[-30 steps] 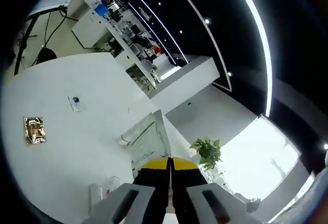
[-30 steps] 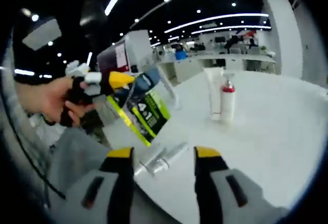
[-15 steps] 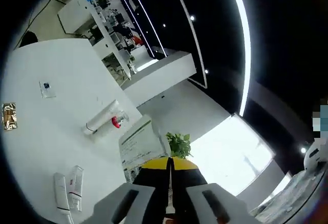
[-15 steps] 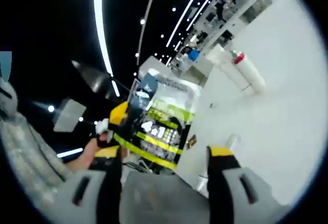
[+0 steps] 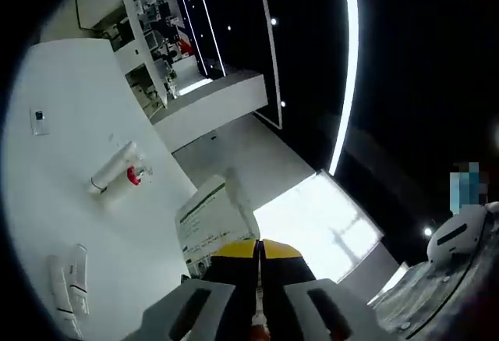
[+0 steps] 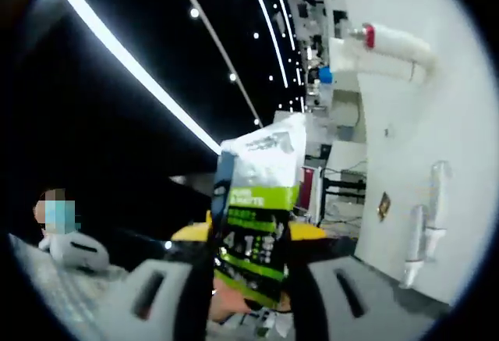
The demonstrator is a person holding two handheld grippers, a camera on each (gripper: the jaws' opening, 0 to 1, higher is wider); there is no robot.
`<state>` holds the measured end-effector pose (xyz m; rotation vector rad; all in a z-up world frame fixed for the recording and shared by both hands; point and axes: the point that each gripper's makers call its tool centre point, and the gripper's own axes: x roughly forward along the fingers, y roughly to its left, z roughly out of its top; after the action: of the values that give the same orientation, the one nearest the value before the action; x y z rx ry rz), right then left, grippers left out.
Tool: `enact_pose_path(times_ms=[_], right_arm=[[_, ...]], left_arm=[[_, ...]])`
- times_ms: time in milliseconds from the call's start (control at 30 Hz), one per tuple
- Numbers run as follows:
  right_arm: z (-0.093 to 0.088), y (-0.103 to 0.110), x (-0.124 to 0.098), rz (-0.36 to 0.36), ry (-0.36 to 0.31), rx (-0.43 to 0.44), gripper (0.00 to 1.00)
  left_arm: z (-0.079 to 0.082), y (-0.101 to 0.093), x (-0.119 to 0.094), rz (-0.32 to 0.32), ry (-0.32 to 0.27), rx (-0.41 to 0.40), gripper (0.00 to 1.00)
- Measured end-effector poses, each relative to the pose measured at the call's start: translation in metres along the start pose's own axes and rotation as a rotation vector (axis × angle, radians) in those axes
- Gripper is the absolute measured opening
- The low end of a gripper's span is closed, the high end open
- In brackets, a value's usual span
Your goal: Arrange the skincare products in the storage area until every visible bottle or jar stands upright without overlapping.
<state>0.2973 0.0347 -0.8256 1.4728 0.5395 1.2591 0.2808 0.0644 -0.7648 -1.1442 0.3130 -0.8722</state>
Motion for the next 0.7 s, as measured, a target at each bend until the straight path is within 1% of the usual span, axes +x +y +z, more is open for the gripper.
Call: enact_pose_path(times_ms=[33,67,100,133,167,200,233,267,300,333,367,400,467,500,533,567,600,667,700], right_arm=[[0.001,-0.004,-0.003,-0.025,0.012,-0.036,0.21],[0.001,-0.006,-0.005,-0.041,0.020,-0.070,0.08],[0.002,-0.004,-0.008,-0.033,0.016,-0.089,0.07],[0.006,-0.001,-0.010,-0.028,0.000,-0.056,0.05],[0.007,0.000,-0.010,-0.032,-0.006,-0.062,0.03],[0.010,0.002,-0.012,-0.035,-0.012,-0.096,0.01],[0.010,0.004,-0.014,-0.045,-0.007,-0.120,0.00],[0.008,0.004,-0.014,-0.063,0.007,-0.133,0.00],[0.005,0.004,-0.014,-0.082,0.031,-0.158,0.00],[0.006,0.005,-0.013,-0.086,0.034,-0.174,0.00],[0.004,0.008,-0.012,-0.074,0.043,-0.155,0.00],[0.003,0.009,-0.012,-0.069,0.054,-0.147,0.00],[-0.002,0.013,-0.008,-0.069,0.070,-0.161,0.00],[-0.006,0.013,-0.006,-0.075,0.091,-0.171,0.00],[-0.008,0.012,-0.005,-0.072,0.102,-0.170,0.00],[-0.009,0.013,-0.004,-0.071,0.105,-0.170,0.00],[-0.010,0.014,-0.002,-0.056,0.108,-0.166,0.00],[-0.011,0.018,0.001,-0.042,0.109,-0.163,0.00],[-0.012,0.021,0.003,-0.035,0.109,-0.167,0.00]], left_arm=[[0.002,0.000,-0.001,0.001,-0.012,0.007,0.00],[0.003,0.000,-0.002,0.003,-0.019,0.012,0.00],[0.007,0.002,-0.006,0.007,-0.020,0.019,0.00],[0.005,0.010,-0.009,0.042,0.002,0.053,0.00],[0.007,0.012,-0.010,0.047,0.003,0.055,0.00],[0.007,0.018,-0.014,0.068,0.017,0.052,0.00],[0.007,0.023,-0.017,0.080,0.028,0.042,0.00],[0.007,0.024,-0.018,0.082,0.031,0.037,0.00],[0.008,0.027,-0.020,0.088,0.027,0.049,0.00],[0.007,0.029,-0.022,0.089,0.029,0.059,0.01],[0.006,0.030,-0.023,0.088,0.031,0.060,0.01],[0.002,0.031,-0.022,0.086,0.048,0.052,0.03],[-0.003,0.033,-0.021,0.084,0.066,0.038,0.14],[-0.010,0.032,-0.017,0.087,0.082,0.045,0.17],[-0.016,0.031,-0.016,0.080,0.112,0.065,0.16],[-0.018,0.032,-0.016,0.083,0.125,0.074,0.15],[-0.018,0.033,-0.016,0.088,0.131,0.079,0.13],[-0.018,0.034,-0.016,0.091,0.132,0.078,0.04],[-0.016,0.033,-0.017,0.085,0.122,0.065,0.03]])
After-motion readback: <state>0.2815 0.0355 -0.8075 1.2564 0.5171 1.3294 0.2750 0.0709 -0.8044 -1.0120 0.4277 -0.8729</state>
